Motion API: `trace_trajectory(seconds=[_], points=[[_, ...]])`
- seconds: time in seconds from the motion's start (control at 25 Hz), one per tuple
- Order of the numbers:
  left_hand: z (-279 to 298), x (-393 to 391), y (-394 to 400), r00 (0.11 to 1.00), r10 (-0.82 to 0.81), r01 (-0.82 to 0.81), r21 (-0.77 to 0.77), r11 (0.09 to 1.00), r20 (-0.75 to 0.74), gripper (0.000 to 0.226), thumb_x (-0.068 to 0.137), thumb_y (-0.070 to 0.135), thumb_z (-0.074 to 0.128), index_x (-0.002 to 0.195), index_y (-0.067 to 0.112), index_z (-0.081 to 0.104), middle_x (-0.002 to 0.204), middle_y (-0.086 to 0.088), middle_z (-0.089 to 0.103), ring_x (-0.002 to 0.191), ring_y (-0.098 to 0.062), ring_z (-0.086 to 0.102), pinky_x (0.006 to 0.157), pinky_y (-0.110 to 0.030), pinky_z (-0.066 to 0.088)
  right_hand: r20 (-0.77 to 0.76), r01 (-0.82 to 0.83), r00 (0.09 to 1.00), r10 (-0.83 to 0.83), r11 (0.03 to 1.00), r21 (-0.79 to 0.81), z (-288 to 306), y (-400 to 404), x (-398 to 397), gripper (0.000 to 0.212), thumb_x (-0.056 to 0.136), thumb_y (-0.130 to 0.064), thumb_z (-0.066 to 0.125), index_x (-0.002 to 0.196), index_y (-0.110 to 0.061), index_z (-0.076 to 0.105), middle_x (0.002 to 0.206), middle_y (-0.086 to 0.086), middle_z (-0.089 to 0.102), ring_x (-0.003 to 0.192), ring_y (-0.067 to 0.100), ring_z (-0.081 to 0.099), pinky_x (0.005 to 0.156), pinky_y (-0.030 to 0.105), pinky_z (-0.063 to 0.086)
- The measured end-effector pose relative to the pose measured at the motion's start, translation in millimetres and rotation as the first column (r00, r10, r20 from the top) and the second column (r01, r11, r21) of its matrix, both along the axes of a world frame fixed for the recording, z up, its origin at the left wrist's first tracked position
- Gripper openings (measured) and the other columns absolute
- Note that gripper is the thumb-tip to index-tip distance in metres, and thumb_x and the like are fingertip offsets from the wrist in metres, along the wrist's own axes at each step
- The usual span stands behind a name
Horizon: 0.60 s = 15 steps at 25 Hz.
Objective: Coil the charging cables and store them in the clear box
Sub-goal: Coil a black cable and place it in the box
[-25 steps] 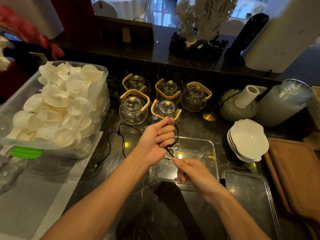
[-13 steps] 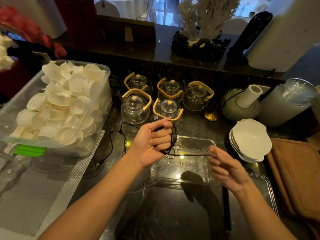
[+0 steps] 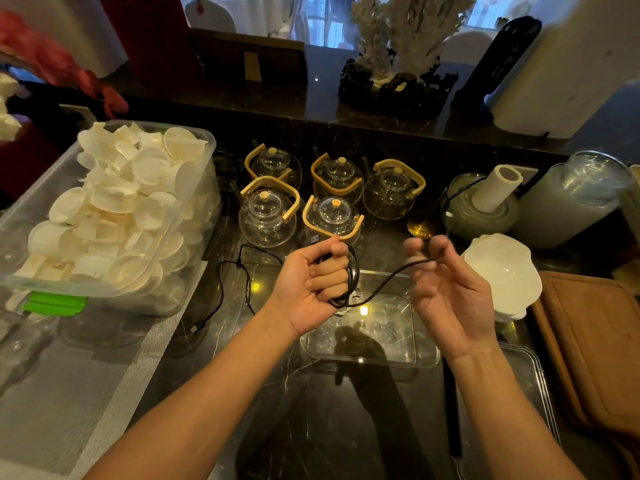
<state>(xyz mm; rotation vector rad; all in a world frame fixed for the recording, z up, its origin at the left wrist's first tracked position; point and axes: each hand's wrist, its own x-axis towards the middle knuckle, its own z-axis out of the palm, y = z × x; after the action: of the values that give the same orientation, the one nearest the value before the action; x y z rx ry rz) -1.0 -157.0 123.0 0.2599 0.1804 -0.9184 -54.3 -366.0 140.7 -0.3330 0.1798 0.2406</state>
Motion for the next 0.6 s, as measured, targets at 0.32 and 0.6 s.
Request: trace_trajectory(seconds=[0.32,0.6], points=[[-0.1,0.8,-5.0,0.996,-0.046,0.048,-0.018,0.999,0.072,0.029,0.103,0.023,0.044,0.081,0.009,0.056,0.048,0.01,0.026,0.036,-0.004,0.021,0.04,-0.022,0.012,-0.349,-0.333,0.914,0.206,0.873,-0.357,-19.7,43.1,-3.4,0.013,0.102,-0.013,0.048,0.094,-0.007,0.056,0.06,-0.001,0.054,0.033,0.001,0.03,0.028,0.013,0.022],[0.4,5.1,6.1,0.993,-0.026,0.027,-0.006,1.0,0.115,0.028,0.102,0.024,0.045,0.08,0.011,0.057,0.049,0.011,0.025,0.036,-0.005,0.019,0.039,-0.023,0.012,-0.352,-0.278,0.926,0.136,0.877,-0.391,-23.6,19.4,-0.3,0.014,0.098,-0.02,0.052,0.099,-0.01,0.061,0.056,-0.008,0.029,0.043,0.004,0.012,0.032,0.017,0.01]])
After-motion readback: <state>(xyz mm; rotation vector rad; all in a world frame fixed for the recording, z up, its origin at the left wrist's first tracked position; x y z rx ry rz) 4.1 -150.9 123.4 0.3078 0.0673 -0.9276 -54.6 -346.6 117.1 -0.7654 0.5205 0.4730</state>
